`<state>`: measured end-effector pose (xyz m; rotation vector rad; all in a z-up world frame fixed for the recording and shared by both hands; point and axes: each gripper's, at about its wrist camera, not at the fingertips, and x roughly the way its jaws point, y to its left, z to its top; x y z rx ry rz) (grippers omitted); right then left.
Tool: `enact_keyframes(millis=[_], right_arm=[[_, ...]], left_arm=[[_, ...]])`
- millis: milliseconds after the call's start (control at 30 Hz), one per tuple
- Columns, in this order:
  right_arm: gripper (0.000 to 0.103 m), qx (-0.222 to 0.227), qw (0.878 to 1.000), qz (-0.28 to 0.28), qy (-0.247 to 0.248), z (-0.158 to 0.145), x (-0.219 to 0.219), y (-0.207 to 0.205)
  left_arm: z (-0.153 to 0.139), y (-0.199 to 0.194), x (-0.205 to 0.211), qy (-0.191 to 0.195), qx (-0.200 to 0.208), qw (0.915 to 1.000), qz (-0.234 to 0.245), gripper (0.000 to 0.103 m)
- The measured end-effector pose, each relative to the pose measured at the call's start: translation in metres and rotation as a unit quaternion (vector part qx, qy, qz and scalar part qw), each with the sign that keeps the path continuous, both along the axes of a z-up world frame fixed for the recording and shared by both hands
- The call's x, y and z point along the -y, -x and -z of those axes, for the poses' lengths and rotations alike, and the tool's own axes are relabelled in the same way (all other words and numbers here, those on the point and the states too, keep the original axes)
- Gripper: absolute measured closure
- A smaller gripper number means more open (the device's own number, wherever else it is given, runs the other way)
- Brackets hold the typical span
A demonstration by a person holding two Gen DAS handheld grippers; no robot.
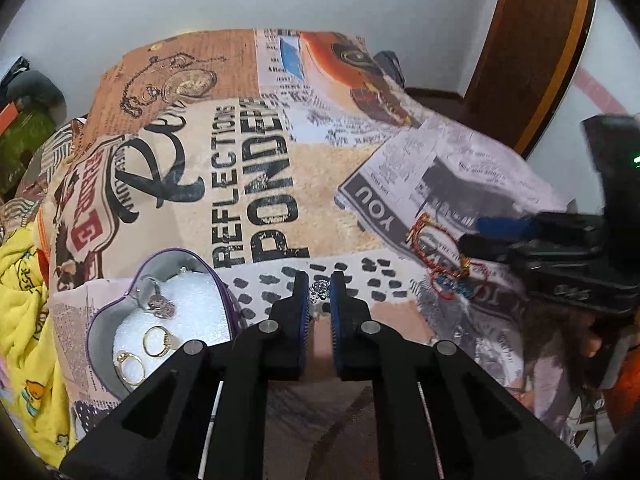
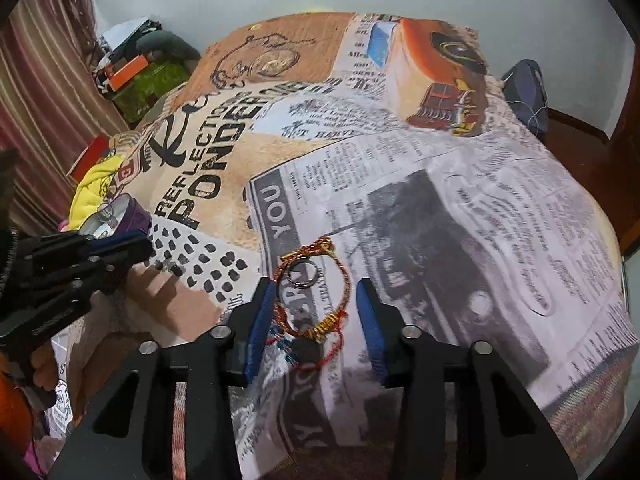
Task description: Organize jewelry
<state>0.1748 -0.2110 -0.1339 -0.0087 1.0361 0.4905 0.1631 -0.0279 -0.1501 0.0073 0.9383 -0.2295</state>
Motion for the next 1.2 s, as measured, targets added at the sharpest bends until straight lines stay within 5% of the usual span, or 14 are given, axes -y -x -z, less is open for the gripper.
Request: enact_keyframes(millis=[133, 700, 1200], right_arm=[[0.078, -0.010, 1.000, -0.010, 0.005, 0.007, -0.010, -0.005], [0.084, -0.009, 0.999, -0.008, 0.051, 0.021, -0.026, -0.012], [0.084, 0.061, 0.998, -0.008, 0.004, -0.048, -0.038, 0.011]], left_arm=[[-0.006, 0.002, -0.001, 0.009, 0.011, 0.9999, 0.002, 0.094], [-0.005, 0.007, -0.010, 0.036, 0.016, 0.9992, 0.003, 0.094], [-0.057, 0.037, -0.026, 0.031, 0.076, 0.9965, -0.013, 0.094]])
